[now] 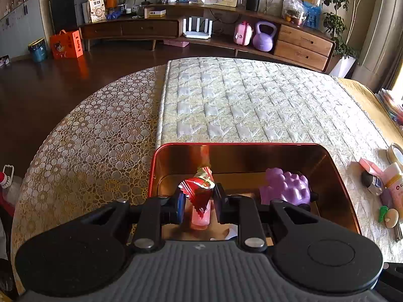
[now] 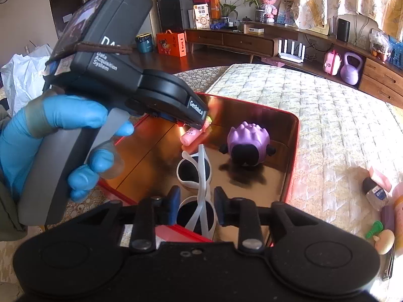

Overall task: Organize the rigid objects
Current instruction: 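Carry the red wrapper and white sunglasses over the red tin box with both tools, then open the left tool to drop the wrapper while the right tool releases the sunglasses into the box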

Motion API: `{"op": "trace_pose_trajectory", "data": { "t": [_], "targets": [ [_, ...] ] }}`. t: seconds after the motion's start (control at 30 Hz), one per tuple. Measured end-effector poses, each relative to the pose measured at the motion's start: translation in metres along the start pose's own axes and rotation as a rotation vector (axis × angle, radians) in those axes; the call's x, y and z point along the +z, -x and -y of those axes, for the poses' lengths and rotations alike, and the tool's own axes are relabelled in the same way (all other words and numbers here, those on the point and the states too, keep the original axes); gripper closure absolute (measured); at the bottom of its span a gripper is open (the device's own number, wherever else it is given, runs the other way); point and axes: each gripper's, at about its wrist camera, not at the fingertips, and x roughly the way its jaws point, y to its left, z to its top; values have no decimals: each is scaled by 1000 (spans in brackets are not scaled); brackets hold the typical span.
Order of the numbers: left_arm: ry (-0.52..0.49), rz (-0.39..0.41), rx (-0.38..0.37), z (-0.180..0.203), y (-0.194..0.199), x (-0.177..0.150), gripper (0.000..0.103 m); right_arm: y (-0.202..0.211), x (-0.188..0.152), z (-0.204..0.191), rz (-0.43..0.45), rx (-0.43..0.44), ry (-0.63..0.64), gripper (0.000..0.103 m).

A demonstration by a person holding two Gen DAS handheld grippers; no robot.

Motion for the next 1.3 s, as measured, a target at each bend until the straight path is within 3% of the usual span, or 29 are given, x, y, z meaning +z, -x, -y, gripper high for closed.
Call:
{"op": "trace_pose_trajectory", "data": {
  "t": [0.37, 0.53, 0.73, 0.77, 0.83, 0.9, 1.17, 1.23, 1.3],
  "targets": [
    [-8, -11, -2, 3, 11, -8, 80, 15, -3, 5, 28, -13, -35, 61],
    [-8, -5, -13, 4, 18, -11, 72, 20, -5, 6, 39, -18, -43, 57],
    [-17, -1, -24, 8, 29, -16, 70, 28, -8, 7, 52, -26, -49, 52],
    [-18, 1, -28, 9, 31, -17, 67, 29, -8, 8, 56, -28, -52, 51],
    [-16, 16, -36, 10, 37, -19, 42, 33, -8, 8, 65, -34, -57, 48],
    [-14, 36, -35, 11, 44, -21, 36, 37, -8, 8, 76, -40, -62, 43],
    [-34, 38, -56, 24, 65, -27, 35, 64, -10, 19, 137, -43, -111, 17],
    [-40, 45, -59, 28, 71, -28, 27, 70, -11, 22, 147, -49, -121, 13],
    [-40, 56, -70, 32, 77, -30, 26, 76, -14, 26, 154, -55, -135, 8]
  ]
}}
